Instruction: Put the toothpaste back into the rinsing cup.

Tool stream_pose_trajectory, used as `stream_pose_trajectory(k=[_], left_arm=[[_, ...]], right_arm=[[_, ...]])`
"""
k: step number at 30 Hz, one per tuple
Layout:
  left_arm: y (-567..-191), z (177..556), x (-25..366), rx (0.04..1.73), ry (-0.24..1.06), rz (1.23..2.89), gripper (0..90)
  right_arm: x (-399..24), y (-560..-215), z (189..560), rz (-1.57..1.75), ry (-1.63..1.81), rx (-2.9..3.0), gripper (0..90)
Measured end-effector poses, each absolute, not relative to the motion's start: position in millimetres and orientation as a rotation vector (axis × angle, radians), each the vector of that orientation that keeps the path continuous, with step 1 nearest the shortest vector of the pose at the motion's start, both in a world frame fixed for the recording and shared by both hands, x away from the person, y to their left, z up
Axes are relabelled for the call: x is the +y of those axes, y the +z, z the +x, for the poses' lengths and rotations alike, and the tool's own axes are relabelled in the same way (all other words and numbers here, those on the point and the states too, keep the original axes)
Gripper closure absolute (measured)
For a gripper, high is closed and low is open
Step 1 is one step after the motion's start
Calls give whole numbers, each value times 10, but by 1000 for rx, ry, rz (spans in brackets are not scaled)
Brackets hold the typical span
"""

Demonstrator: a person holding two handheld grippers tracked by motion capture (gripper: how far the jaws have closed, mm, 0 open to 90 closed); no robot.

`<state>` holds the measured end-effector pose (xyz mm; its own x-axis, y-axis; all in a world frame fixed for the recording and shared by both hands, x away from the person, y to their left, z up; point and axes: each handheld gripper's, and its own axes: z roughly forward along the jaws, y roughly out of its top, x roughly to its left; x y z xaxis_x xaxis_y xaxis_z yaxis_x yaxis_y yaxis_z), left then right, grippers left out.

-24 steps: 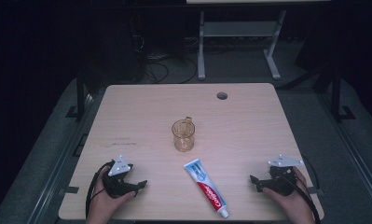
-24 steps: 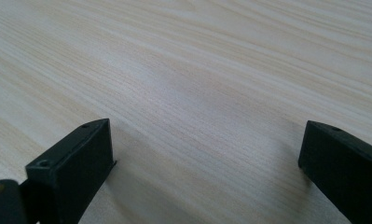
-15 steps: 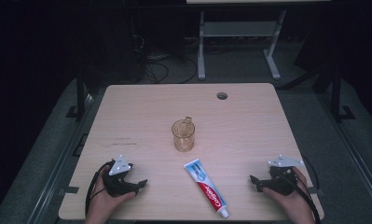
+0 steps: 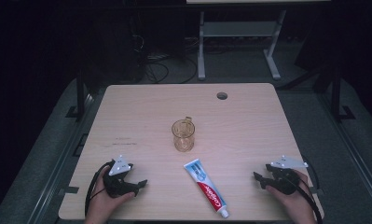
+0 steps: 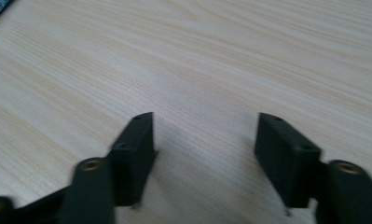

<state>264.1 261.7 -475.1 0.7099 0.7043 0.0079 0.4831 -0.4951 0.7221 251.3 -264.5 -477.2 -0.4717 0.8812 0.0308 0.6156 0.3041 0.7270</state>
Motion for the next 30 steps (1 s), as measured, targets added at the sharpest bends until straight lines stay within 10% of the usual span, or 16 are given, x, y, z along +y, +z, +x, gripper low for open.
stream_pose_trajectory(k=[10, 30], left_arm=[[-4751, 2640, 2617, 898, 395, 2192, 131], [-4751, 2632, 2614, 901, 394, 2190, 131]], right_arm=[[-2660, -4657, 2483, 1364, 1000, 2268, 886], [-2339, -4391, 2386, 1289, 1182, 2363, 899]])
